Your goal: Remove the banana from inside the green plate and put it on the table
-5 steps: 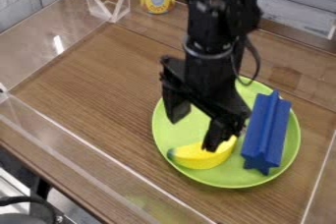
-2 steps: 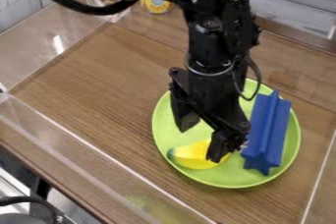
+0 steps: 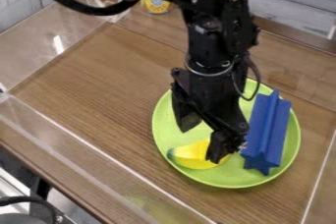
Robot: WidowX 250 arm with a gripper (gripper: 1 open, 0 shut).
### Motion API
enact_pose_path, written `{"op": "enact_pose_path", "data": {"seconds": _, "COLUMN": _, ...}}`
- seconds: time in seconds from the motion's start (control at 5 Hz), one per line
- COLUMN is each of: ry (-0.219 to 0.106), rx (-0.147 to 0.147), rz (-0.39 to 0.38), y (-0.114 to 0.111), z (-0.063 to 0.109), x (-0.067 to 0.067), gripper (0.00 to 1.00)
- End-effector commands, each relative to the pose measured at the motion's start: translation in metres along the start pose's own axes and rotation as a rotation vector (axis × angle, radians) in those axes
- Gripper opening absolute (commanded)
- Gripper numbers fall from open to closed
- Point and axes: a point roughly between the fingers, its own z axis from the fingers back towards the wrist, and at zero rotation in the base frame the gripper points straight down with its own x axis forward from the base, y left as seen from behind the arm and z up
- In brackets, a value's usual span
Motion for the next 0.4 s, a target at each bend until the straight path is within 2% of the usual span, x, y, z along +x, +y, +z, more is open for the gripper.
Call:
{"op": "enact_pose_path", "data": {"seconds": 0.0, "ry": -0.032, "rx": 0.001, "rz": -0.01, "y": 0.0048, "z": 0.0053, "x": 0.0056, "gripper": 1.0}}
{"op": "enact_pose_path", "data": {"seconds": 0.2, "ry": -0.034, "rx": -0.003, "rz": -0.018, "y": 0.0068, "z": 0.005, "x": 0.0062, "gripper": 1.0}}
